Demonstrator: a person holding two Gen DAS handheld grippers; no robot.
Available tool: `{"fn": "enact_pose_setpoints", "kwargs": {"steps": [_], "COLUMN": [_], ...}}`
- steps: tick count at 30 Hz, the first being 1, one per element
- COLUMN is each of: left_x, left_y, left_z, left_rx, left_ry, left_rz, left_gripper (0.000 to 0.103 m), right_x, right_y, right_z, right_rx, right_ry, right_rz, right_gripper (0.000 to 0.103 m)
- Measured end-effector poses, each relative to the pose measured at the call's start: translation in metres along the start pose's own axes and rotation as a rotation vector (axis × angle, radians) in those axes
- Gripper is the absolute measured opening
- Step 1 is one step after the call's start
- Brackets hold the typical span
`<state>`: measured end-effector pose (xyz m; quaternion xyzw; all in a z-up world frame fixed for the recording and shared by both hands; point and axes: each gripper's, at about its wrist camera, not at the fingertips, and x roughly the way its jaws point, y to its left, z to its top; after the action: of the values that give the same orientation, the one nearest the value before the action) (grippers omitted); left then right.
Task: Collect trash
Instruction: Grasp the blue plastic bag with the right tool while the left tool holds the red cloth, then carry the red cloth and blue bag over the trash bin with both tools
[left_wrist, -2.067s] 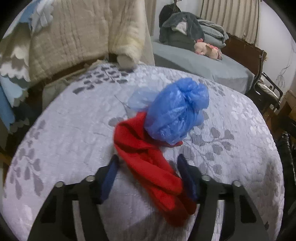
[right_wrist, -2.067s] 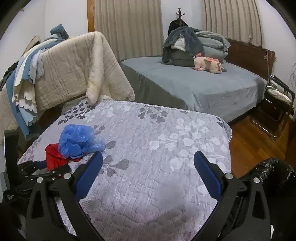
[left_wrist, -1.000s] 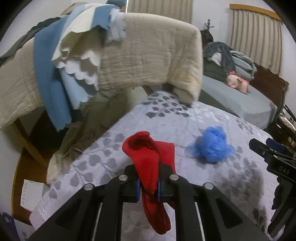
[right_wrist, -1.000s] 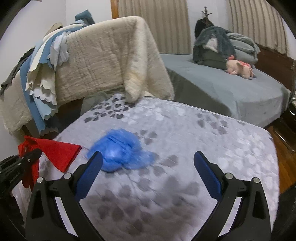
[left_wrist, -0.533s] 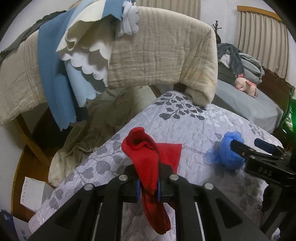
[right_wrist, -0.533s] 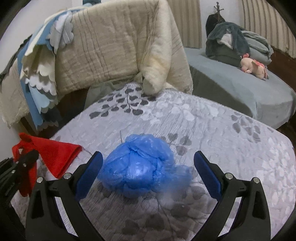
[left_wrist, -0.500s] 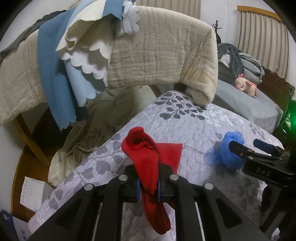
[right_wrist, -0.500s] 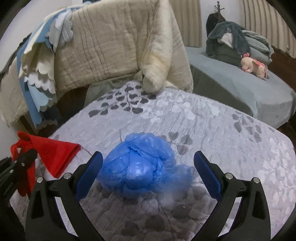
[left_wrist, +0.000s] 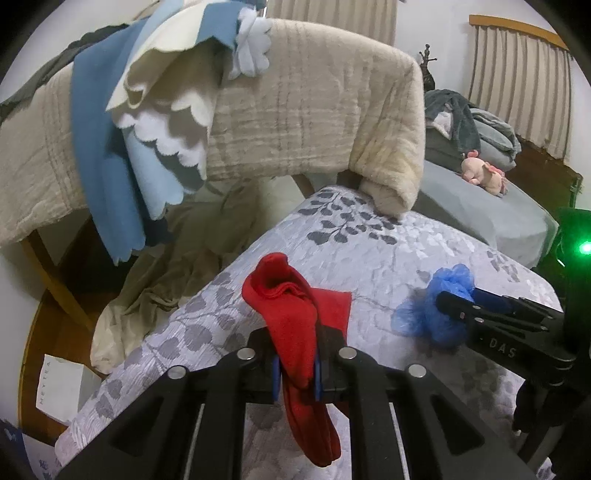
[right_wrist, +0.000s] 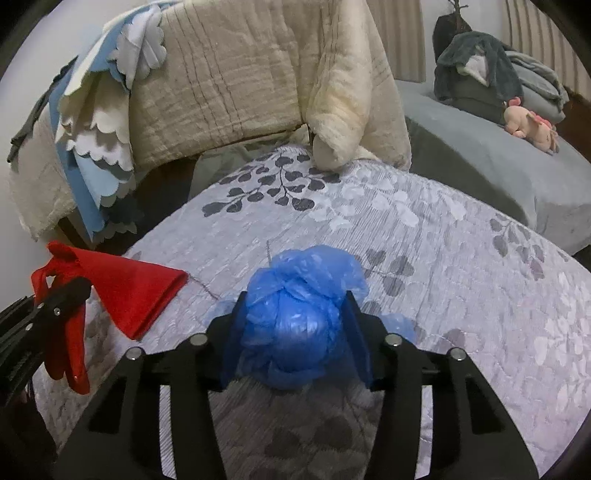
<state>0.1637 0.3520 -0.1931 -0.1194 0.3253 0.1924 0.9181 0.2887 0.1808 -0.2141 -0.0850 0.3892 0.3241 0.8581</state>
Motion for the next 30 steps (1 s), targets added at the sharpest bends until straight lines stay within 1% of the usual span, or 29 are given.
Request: {"fn": "enact_pose_setpoints", "kwargs": {"steps": [4,6,14,22,30], "left_x": [-0.011,-0.017,-0.043,-0.07,-0.099], "left_y": [-0.01,-0.017,-0.044,-0.071,-0.103], "left_z": [0.006,0.009,0.013,0.017,0.019], "left_rx": [0.008,0.019,0.048,0.073,0.119], "left_ry": [-0.022,-0.034,-0.064,-0.093,-0.126], "left_rz": [-0.023,-0.035,-0.091,-0.142,-0.192], "left_gripper": [0.012,0.012,0.012,0.012,0.012], "right_x": [-0.018,-0.027,-0.071,-0.117,-0.169], "right_y": [-0.005,-0.008,-0.022,-0.036,-0.049], "right_z": [0.002,0.003,0.003,-0.002,-0.012], "right_rx": [0.015,0.02,0.036,0.047,0.064], "right_ry": [-0.025,-0.038,-0.088,-0.14,-0.19], "right_rz": [-0.004,-0.006,-0.018,-0.038,-0.057], "right_gripper": [0.042,0.038,0.03,0.028,0.028]}}
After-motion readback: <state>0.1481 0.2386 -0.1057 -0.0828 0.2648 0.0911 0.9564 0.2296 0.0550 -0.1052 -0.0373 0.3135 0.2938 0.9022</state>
